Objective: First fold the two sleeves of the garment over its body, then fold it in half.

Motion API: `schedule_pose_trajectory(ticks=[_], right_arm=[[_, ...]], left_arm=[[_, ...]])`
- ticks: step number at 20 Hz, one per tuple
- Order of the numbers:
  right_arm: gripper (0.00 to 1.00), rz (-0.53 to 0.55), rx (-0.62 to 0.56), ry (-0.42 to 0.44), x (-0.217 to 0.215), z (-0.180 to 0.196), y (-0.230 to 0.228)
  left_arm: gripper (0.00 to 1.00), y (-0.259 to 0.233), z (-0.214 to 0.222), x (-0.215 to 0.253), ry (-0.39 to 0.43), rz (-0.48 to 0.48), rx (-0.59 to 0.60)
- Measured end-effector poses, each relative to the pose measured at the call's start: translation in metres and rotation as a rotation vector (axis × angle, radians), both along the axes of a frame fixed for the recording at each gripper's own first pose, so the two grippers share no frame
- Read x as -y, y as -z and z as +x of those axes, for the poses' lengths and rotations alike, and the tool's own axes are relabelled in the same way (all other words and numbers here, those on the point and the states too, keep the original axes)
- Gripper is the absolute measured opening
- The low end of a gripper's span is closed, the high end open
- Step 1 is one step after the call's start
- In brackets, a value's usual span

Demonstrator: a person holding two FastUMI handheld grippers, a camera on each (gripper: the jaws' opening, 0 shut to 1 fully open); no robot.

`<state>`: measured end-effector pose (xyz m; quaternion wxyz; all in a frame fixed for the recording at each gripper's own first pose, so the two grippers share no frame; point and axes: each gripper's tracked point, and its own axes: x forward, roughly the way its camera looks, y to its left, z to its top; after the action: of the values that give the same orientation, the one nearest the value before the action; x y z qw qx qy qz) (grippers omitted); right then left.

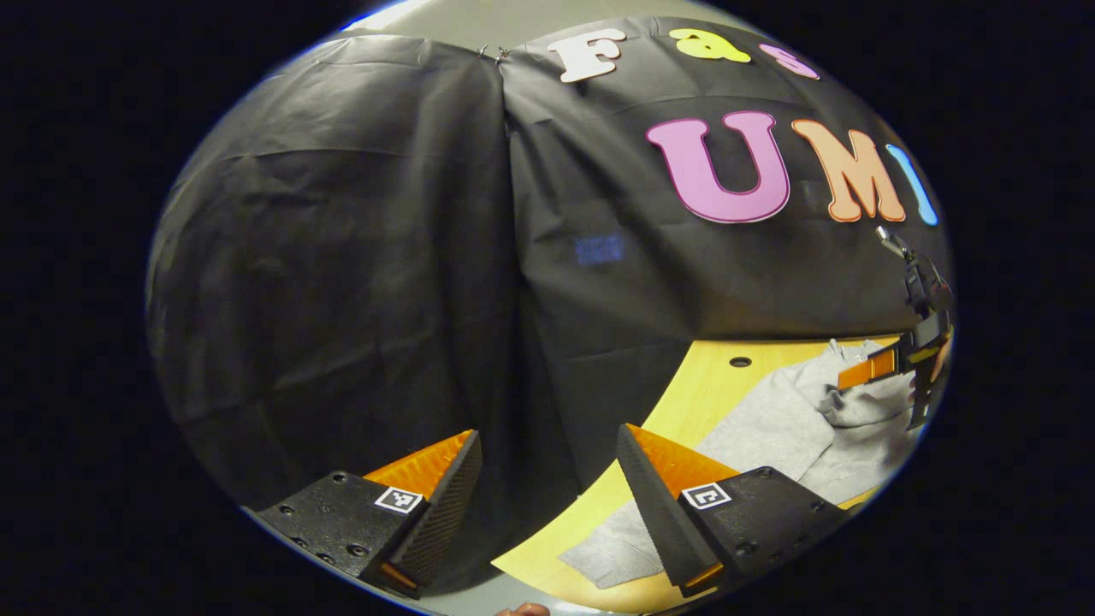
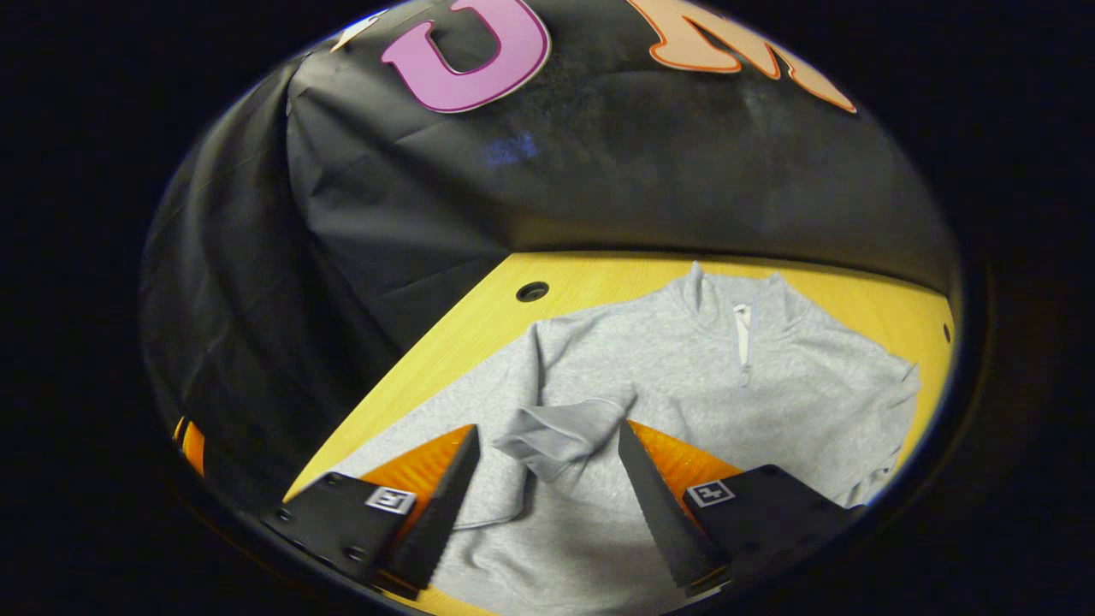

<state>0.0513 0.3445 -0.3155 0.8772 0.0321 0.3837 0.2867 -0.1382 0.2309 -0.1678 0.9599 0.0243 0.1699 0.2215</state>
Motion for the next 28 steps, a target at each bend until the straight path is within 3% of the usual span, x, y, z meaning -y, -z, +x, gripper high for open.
schedule_pose_trajectory(ticks=[6,8,12,19,24,26,28], right_arm=[[0.96,-0.027,0.137,0.021,0.04,0.009,-0.043],[0.99,-0.025,0.156,0.041,0.056,0.011,-0.054],[0.99,-0.029,0.175,0.09,0.091,0.012,-0.071],[0.98,-0.073,0.203,0.133,0.146,0.008,-0.08],[0.96,-0.089,0.213,0.148,0.174,0.002,-0.081],[0.99,-0.092,0.213,0.153,0.185,-0.001,-0.08],[0.99,-0.093,0.212,0.162,0.196,-0.004,-0.081]], left_arm=[[0.94,0.069,-0.005,0.018,0.03,-0.09,-0.123],[0.98,0.091,-0.007,0.023,0.033,-0.137,-0.176],[0.94,0.135,-0.018,0.026,0.019,-0.217,-0.285],[0.94,0.177,-0.029,0.041,-0.054,-0.395,-0.371],[0.96,0.18,-0.026,0.047,-0.04,-0.425,-0.414],[0.81,0.179,-0.02,0.058,0.011,-0.443,-0.446],[0.41,0.181,-0.014,0.067,0.047,-0.453,-0.477]])
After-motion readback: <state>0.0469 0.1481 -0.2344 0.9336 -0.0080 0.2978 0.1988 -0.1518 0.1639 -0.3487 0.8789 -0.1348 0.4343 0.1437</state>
